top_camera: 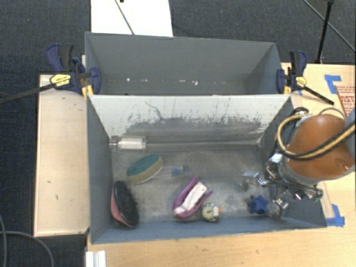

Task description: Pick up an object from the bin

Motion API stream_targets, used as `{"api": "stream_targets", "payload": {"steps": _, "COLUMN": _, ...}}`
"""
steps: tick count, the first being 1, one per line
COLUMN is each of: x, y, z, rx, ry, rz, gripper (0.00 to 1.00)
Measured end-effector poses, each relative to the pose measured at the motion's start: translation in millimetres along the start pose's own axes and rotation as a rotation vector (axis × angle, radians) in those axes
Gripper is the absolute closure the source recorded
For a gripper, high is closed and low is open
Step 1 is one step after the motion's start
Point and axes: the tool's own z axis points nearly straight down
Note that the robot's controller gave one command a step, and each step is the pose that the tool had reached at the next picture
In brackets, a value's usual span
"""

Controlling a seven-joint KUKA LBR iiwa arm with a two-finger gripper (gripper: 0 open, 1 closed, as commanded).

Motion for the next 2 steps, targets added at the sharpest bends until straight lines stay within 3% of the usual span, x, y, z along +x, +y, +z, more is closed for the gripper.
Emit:
{"api": "stream_targets", "payload": {"steps": 1, "x": 2.6, "y": 0.8, "z": 1.2, "rx": -0.003, "ry": 0.006, "rz": -0.001, "gripper": 1.00}}
{"api": "stream_targets", "payload": {"steps": 2, "x": -3.1, "y": -2.0, "z": -207.5, "rx": 0.002, "ry": 0.003, "rz": -0.017, "gripper": 1.00}}
